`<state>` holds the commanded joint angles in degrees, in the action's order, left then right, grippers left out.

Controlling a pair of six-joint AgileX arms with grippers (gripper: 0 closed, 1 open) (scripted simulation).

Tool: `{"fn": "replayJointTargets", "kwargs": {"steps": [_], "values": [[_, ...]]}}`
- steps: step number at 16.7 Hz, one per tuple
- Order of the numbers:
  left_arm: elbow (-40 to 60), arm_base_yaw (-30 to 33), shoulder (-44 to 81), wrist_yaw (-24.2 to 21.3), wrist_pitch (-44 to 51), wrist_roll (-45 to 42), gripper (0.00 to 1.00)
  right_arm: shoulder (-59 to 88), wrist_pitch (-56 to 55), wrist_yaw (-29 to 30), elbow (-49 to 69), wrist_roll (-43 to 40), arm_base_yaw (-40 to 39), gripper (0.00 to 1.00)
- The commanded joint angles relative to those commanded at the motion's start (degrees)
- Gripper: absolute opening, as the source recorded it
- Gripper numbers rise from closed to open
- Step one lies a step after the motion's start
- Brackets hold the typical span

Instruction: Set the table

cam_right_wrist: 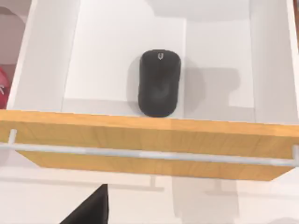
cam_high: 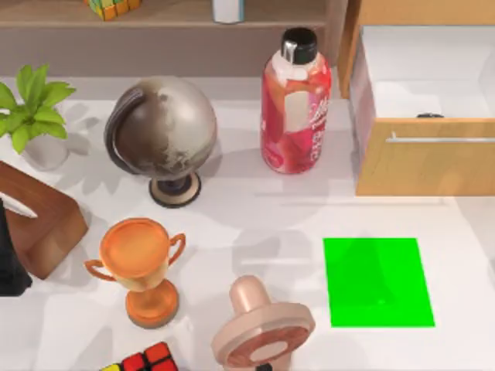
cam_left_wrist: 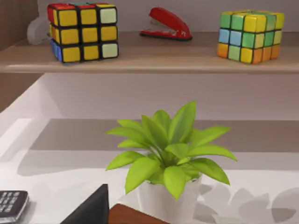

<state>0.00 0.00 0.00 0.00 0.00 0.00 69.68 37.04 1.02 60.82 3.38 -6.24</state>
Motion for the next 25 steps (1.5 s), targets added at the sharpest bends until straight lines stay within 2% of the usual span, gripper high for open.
{"fn": "replayJointTargets", "kwargs": {"steps": [8,13,17,25], "values": [[0.0,0.0,0.0,0.0,0.0,0.0,1.00,43.3,20.9,0.4,39.2,2.7,-1.4,1.00],[0.0,0.0,0.0,0.0,0.0,0.0,1.00,62.3,29.6,0.4,56.5,4.2,-1.7,1.00],[0.0,0.0,0.0,0.0,0.0,0.0,1.00,69.1,32.4,0.3,63.2,4.9,-1.6,1.00],[0.0,0.0,0.0,0.0,0.0,0.0,1.00,69.3,32.2,0.3,63.1,4.9,-1.4,1.00]]}}
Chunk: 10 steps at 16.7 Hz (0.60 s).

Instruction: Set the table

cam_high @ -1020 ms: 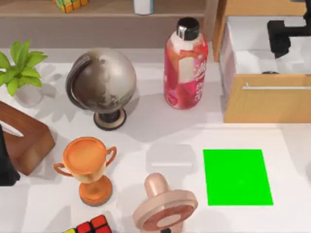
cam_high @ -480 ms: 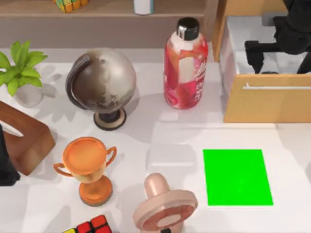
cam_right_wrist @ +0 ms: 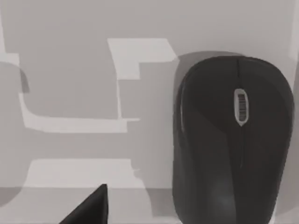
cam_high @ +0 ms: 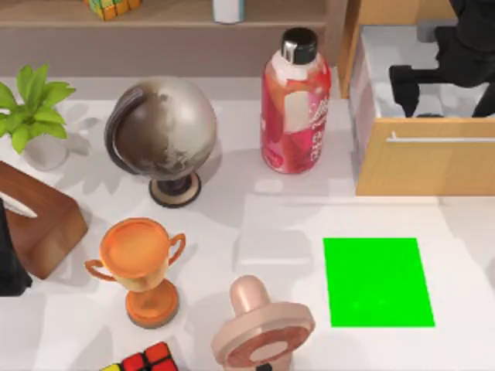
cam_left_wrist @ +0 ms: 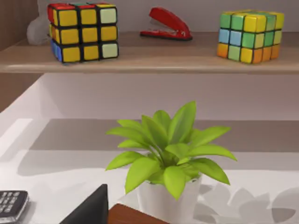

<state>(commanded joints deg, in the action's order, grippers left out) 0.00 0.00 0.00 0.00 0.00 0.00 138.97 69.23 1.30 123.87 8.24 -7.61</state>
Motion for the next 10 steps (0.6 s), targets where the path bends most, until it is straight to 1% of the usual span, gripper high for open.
{"fn": "replayJointTargets", "kwargs": {"steps": [10], "values": [[0.0,0.0,0.0,0.0,0.0,0.0,1.00,1.5,-5.0,0.0,-3.5,0.1,-0.2,1.00]]}}
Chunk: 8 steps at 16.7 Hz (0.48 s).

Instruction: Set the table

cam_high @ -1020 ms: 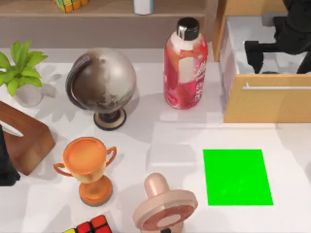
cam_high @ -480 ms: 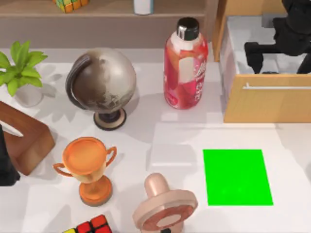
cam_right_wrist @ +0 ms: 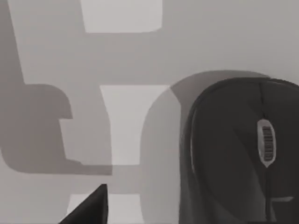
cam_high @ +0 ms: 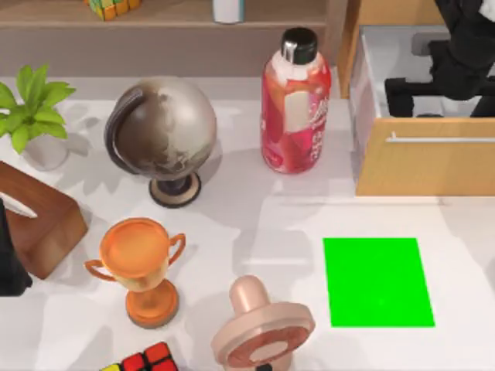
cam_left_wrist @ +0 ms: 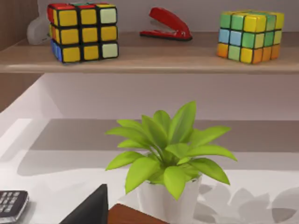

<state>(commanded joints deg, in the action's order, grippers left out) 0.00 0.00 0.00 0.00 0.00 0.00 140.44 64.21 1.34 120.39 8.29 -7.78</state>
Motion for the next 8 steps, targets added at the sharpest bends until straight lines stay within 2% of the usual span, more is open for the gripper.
{"fn": "replayJointTargets", "kwargs": {"steps": [4,8], "values": [[0.0,0.0,0.0,0.0,0.0,0.0,1.00,0.3,-0.2,0.0,0.0,0.0,0.0,1.00],[0.0,0.0,0.0,0.0,0.0,0.0,1.00,0.3,-0.2,0.0,0.0,0.0,0.0,0.70]]}}
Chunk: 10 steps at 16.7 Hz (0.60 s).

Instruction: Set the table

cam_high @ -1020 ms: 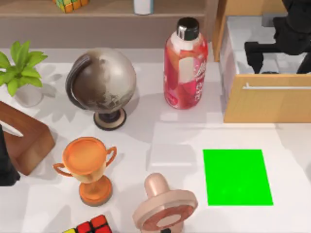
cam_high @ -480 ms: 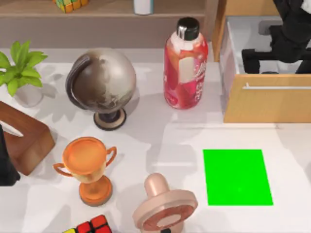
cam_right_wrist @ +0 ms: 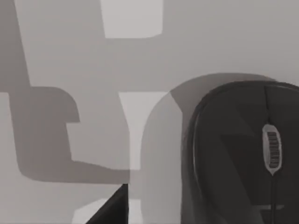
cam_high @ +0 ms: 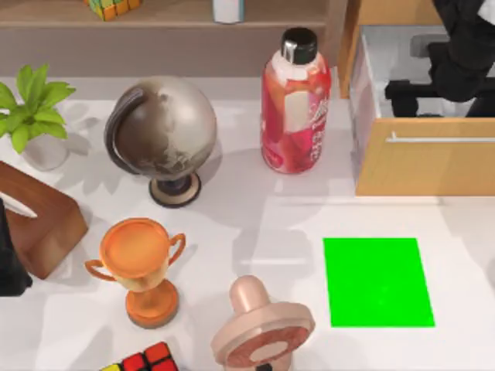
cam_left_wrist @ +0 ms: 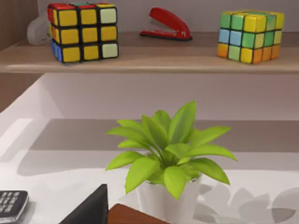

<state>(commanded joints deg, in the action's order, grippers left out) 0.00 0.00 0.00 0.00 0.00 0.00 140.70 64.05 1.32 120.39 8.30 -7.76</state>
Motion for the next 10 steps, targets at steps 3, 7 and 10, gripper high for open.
{"fn": "replayJointTargets", "kwargs": {"steps": [3,7,10], "values": [[0.0,0.0,0.0,0.0,0.0,0.0,1.00,0.0,0.0,0.0,0.0,0.0,0.0,0.47],[0.0,0.0,0.0,0.0,0.0,0.0,1.00,0.0,0.0,0.0,0.0,0.0,0.0,0.17],[0.0,0.0,0.0,0.0,0.0,0.0,1.00,0.0,0.0,0.0,0.0,0.0,0.0,0.00]]}}
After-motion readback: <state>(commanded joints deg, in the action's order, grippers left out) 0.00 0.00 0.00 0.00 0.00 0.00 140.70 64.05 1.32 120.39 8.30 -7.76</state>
